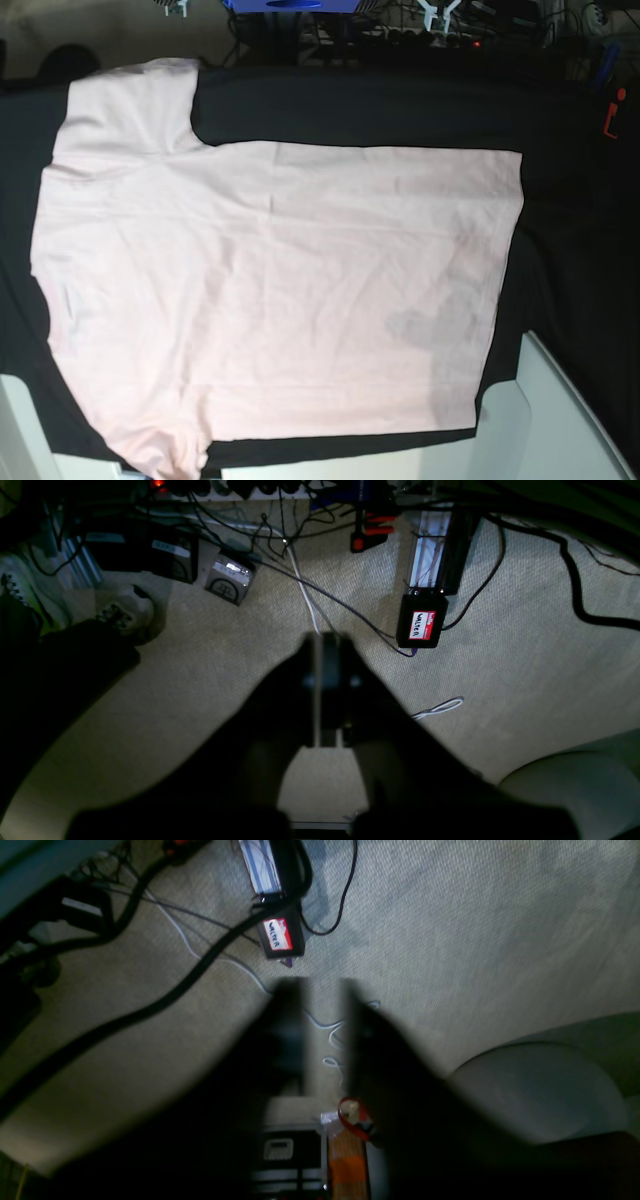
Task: Fold the T-shirt properly
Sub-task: 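Move both grippers from rest toward the shirt's shoulder corners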
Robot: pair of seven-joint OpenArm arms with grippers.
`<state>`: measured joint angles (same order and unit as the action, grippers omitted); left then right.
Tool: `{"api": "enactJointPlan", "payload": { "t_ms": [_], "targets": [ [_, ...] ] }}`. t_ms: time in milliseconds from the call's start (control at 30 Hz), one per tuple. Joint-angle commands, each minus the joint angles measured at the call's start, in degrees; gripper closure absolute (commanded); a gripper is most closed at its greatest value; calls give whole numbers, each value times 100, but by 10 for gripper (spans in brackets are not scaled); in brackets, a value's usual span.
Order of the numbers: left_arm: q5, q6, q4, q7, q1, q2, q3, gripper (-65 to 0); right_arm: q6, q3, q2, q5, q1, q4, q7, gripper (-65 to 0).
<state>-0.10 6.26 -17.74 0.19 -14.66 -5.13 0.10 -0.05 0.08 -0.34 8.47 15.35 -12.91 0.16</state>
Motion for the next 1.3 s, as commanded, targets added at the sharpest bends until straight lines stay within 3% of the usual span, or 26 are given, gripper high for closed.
{"api": "enactJointPlan", "payload": {
  "t_ms": [0,33,267,367,467,567,667,700,733,800,900,1000,1067,1133,1167,1200,1267],
  "targets": [
    [14,2,-7,-23,-69,-19,-5,-2,-8,6,-6,-7,60,12,-12,0],
    [14,2,-7,-23,-69,-19,-5,-30,-8,6,-6,-7,51,20,-12,0],
    [14,2,-15,-23,-16,7,-5,-311,-43,-3,-6,-7,34,20,-30,-319],
    [32,2,-15,-23,-16,16,56,-375,-25,-3,-6,-7,34,20,-21,-398],
    [23,11,-15,-23,-33,16,30,-371,-25,6,3,-7,43,20,-12,-384],
    [14,11,-15,-23,-51,16,3,-329,-25,6,3,-7,43,20,-12,-283],
    [14,11,-7,-23,-60,16,-5,-126,-25,6,3,-7,43,20,-12,-42],
    [14,11,-7,-23,-60,16,-5,-45,-25,6,3,-7,43,20,-12,0],
    [14,11,-7,-23,-60,16,-5,0,-25,6,3,-7,43,20,-12,-3],
    [14,11,-7,-23,-60,16,-5,-10,-25,6,3,-7,34,20,-12,-100],
    [14,11,-7,-23,-60,16,-14,-81,-25,6,12,-7,34,20,-12,-231],
    [14,11,-15,-23,-60,25,-14,-188,-25,6,12,-7,34,20,-12,-321],
    [14,11,-24,-23,-60,25,-5,-202,-25,6,12,-7,34,20,14,-281],
    [14,11,-33,-23,-60,25,-14,-128,-25,-3,21,-7,34,20,181,-139],
    [14,11,-42,-58,-60,25,-14,-59,-25,-3,29,-7,43,20,261,-32],
    [14,11,-42,-172,-60,25,-14,0,-25,-3,29,-7,51,20,296,0],
    [5,11,-24,-594,-77,16,-14,0,-25,-47,29,-25,60,20,322,-23]
  ]
}}
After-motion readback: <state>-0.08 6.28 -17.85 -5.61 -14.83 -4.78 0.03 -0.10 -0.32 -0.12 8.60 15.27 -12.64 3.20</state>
